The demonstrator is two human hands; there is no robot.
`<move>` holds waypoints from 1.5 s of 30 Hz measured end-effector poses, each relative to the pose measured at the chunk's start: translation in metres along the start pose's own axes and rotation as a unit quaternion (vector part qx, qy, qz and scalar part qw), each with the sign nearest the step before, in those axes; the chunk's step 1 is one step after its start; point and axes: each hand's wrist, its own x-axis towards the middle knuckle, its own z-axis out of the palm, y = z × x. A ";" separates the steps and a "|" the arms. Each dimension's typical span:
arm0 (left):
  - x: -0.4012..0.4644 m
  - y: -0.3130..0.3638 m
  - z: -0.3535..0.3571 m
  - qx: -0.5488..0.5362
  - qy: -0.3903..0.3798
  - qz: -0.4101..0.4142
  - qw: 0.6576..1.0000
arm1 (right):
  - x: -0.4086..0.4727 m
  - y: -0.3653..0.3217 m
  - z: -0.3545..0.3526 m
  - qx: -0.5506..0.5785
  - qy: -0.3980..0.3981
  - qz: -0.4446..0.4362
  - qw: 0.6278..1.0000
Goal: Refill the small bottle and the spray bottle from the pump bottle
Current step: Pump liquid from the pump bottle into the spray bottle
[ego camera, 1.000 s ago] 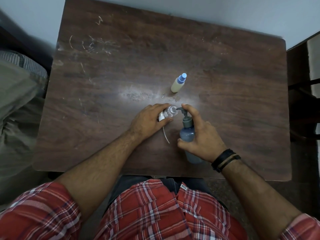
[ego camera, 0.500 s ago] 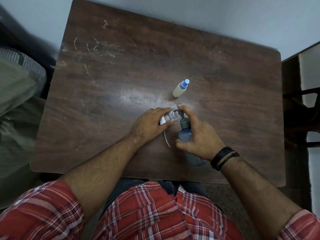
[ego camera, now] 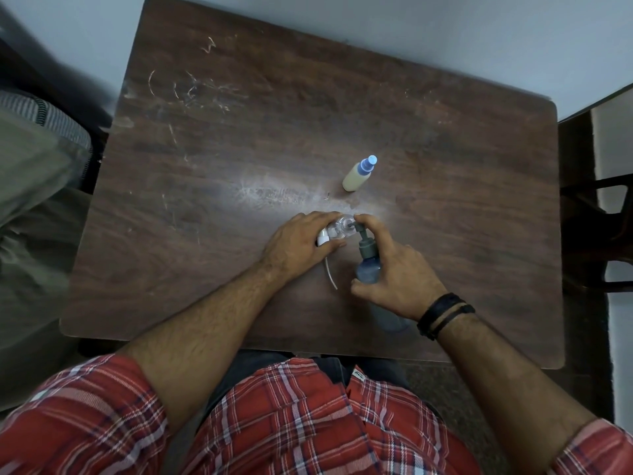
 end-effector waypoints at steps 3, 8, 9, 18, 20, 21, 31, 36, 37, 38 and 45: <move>0.000 -0.001 0.001 0.003 0.000 0.001 1.000 | 0.004 -0.001 0.002 0.000 -0.015 0.009 1.000; 0.000 -0.001 0.001 0.000 -0.001 0.001 1.000 | 0.007 -0.001 0.004 0.000 -0.015 0.006 1.000; 0.000 -0.001 0.001 -0.001 0.000 0.002 1.000 | 0.007 0.000 0.004 -0.001 -0.013 0.003 1.000; 0.001 -0.001 0.001 -0.003 0.001 0.008 1.000 | 0.009 -0.003 0.006 0.006 -0.003 0.001 1.000; 0.000 0.000 0.000 -0.002 0.001 0.008 1.000 | 0.009 -0.004 0.006 0.010 -0.002 0.002 1.000; 0.000 0.000 0.000 -0.002 0.002 0.007 1.000 | 0.009 -0.004 0.006 0.013 -0.002 0.003 1.000; -0.001 0.002 -0.002 0.002 0.008 0.006 1.000 | 0.010 -0.007 0.003 0.025 0.002 0.010 1.000; -0.001 0.003 -0.002 0.005 -0.004 0.002 1.000 | 0.008 -0.005 0.005 0.026 -0.013 0.010 1.000; -0.001 0.003 -0.002 0.004 -0.006 0.001 1.000 | 0.008 -0.005 0.006 0.027 -0.014 0.011 0.999; -0.001 0.002 -0.001 0.004 -0.006 0.001 1.000 | 0.007 -0.004 0.006 0.030 -0.015 0.011 0.999; 0.000 0.002 0.001 0.008 -0.005 0.003 1.000 | 0.009 -0.004 0.008 0.058 0.000 0.018 0.998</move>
